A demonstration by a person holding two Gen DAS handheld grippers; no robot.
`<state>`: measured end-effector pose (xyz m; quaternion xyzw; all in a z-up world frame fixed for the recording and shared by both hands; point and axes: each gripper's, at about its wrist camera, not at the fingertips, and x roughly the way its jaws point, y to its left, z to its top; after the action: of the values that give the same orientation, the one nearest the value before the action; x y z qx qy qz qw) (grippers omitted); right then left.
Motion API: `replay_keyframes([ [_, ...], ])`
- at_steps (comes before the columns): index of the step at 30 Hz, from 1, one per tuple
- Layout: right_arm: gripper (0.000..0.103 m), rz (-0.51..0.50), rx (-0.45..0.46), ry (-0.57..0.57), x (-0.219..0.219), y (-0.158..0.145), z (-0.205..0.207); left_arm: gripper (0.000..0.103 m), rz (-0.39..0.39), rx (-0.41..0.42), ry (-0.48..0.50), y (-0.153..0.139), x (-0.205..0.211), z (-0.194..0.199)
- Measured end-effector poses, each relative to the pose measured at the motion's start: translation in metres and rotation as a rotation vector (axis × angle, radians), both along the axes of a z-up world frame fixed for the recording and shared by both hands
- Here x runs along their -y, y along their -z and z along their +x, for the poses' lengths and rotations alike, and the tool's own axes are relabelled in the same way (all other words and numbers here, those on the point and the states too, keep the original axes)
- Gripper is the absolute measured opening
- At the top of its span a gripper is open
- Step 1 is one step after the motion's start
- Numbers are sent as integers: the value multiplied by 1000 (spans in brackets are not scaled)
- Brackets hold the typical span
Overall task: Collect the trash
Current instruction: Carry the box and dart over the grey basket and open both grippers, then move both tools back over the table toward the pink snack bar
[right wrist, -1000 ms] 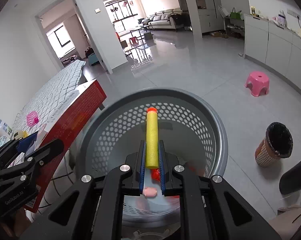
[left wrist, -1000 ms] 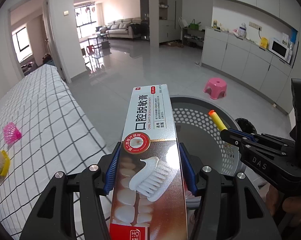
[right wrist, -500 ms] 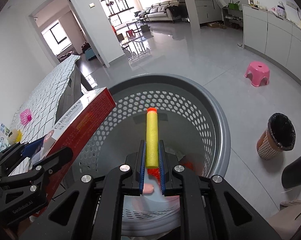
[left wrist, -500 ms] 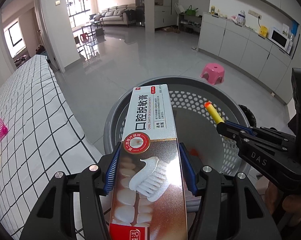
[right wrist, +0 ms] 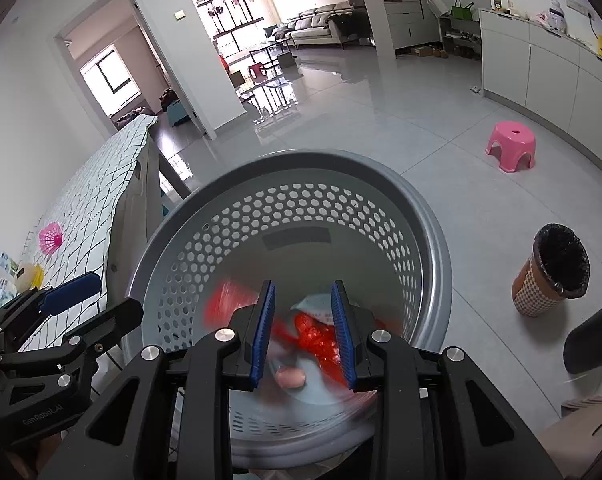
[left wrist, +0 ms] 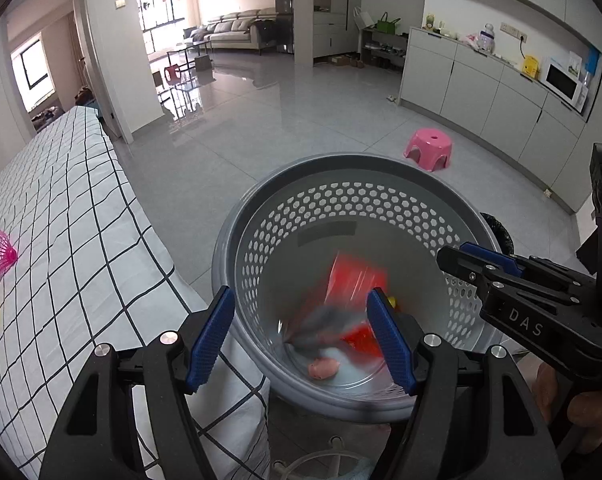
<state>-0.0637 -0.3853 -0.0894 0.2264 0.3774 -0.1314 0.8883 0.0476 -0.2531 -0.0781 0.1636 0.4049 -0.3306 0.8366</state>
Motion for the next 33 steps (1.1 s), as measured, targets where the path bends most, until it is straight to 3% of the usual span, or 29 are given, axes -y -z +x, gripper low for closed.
replay_keyframes([
  [10, 28, -12, 8, -7, -7, -6, -2, 68, -21, 2, -15, -5, -9, 2],
  [19, 32, -27, 42, -29, -21, -19, -4, 82, -57, 15, -66, -14, -30, 8],
  [26, 39, -28, 74, -83, -43, -30, 5, 88, -82, 75, -146, -35, -72, 11],
  [33, 43, -30, 131, -176, -80, -48, 38, 93, -111, 163, -288, -66, -138, 20],
])
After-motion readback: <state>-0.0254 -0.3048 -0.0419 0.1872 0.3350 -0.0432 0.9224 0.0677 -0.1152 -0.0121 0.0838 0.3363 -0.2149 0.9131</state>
